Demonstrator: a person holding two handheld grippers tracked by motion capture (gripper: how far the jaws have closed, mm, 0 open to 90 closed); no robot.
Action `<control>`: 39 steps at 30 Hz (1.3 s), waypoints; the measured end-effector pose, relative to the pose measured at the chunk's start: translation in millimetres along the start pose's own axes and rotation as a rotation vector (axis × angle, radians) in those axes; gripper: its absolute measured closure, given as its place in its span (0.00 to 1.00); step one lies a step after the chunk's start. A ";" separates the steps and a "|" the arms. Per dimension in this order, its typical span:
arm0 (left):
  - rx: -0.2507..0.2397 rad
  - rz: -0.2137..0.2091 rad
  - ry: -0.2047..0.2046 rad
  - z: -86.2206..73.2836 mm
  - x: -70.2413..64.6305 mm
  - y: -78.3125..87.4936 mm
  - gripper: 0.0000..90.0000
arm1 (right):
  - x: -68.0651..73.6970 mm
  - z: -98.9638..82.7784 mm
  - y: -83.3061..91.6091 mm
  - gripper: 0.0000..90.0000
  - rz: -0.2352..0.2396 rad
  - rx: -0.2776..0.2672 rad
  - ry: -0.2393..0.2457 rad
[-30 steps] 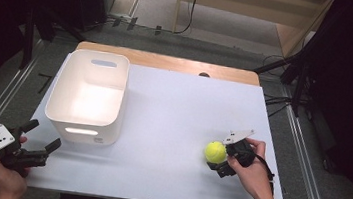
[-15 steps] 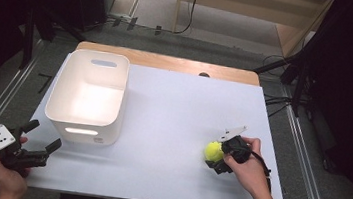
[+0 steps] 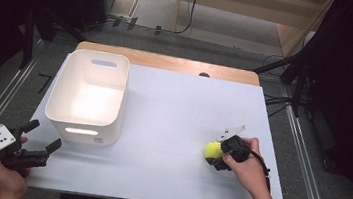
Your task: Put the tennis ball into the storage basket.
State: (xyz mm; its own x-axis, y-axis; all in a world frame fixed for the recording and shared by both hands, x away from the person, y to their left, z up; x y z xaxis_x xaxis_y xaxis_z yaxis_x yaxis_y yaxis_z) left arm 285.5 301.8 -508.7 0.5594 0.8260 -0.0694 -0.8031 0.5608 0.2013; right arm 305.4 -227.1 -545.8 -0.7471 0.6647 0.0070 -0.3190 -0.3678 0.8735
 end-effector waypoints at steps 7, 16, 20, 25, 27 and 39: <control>0.001 0.003 0.000 -0.1 0.2 0.0 0.00 | 3.1 0.8 1.4 0.26 0.020 0.001 0.008; -0.001 0.003 0.001 0.0 0.4 0.2 0.00 | 3.8 8.3 4.8 0.26 0.032 -0.017 0.019; 0.000 0.002 0.000 0.0 0.3 0.2 0.00 | 5.0 13.0 6.9 0.26 0.035 -0.024 0.022; -0.001 0.003 0.001 0.1 0.3 0.2 0.00 | 7.8 24.5 10.8 0.26 0.042 -0.028 0.043; 0.000 0.003 0.001 0.0 0.4 0.2 0.00 | 8.6 28.8 11.5 0.26 0.045 -0.033 0.056; -0.001 0.001 0.001 0.1 0.2 0.2 0.00 | 14.5 51.5 15.5 0.26 0.051 -0.041 0.093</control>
State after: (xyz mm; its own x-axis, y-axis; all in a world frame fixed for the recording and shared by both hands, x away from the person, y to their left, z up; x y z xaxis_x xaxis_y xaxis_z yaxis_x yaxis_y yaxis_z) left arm 285.5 302.1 -508.6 0.5582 0.8268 -0.0697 -0.8041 0.5597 0.2004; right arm 319.7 -189.7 -507.0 -0.8135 0.5815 0.0043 -0.3011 -0.4275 0.8524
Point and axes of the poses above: each handheld gripper's, and its own axes: y roughly backward along the jaws, z roughly out of its top, x roughly to its left, the point moved 7 cm from there along -y, roughly forward along the jaws, and after that the axes turned 2 degrees about -x, right-handed, at the moved point
